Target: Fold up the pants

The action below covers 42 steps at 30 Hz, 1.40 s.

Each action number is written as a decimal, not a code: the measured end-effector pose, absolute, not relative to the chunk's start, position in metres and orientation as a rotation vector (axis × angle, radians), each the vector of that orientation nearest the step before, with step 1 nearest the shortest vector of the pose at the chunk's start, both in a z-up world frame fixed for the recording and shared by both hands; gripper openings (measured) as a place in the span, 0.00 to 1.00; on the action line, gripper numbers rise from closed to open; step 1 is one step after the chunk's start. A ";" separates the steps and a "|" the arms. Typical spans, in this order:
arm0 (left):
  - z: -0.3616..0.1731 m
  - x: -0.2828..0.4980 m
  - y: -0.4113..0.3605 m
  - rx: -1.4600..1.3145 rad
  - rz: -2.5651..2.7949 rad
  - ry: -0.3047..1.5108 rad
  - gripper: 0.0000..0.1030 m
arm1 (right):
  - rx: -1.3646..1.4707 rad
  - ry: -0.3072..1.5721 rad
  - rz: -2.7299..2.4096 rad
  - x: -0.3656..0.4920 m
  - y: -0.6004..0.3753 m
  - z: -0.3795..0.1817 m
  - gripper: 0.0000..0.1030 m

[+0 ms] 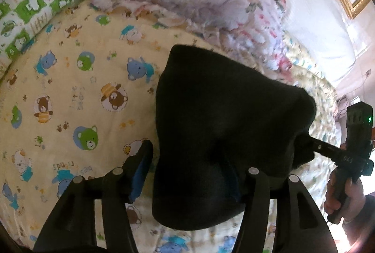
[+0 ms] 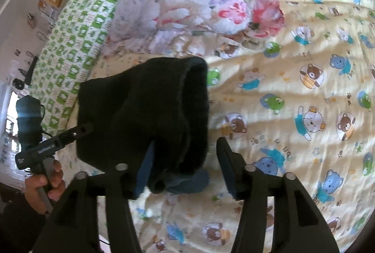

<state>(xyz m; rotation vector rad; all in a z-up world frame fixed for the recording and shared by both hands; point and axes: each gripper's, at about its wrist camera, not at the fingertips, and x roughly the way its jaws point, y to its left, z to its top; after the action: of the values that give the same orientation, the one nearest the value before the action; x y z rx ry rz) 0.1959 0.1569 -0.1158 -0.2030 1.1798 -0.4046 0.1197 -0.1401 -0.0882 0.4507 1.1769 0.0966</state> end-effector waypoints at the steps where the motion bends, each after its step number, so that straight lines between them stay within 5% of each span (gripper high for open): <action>1: -0.119 0.197 0.159 -0.214 -0.392 1.183 0.64 | 0.462 1.182 0.092 0.120 -0.142 -0.092 0.56; 20: -0.050 0.151 0.149 -0.121 -0.252 1.081 0.71 | 0.355 1.047 0.119 0.095 -0.125 -0.034 0.62; 24: -0.033 0.135 0.138 -0.073 -0.232 1.054 0.78 | 0.248 0.999 0.157 0.087 -0.109 -0.014 0.79; 42: -0.027 0.096 0.121 0.122 -0.134 0.987 0.83 | 0.070 0.961 0.234 0.063 -0.072 -0.001 0.86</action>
<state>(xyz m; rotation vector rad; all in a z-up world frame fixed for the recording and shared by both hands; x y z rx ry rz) 0.0956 0.1208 -0.0271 0.1223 0.9871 -0.1338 0.0627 -0.0723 -0.0010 0.0701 0.9611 0.2337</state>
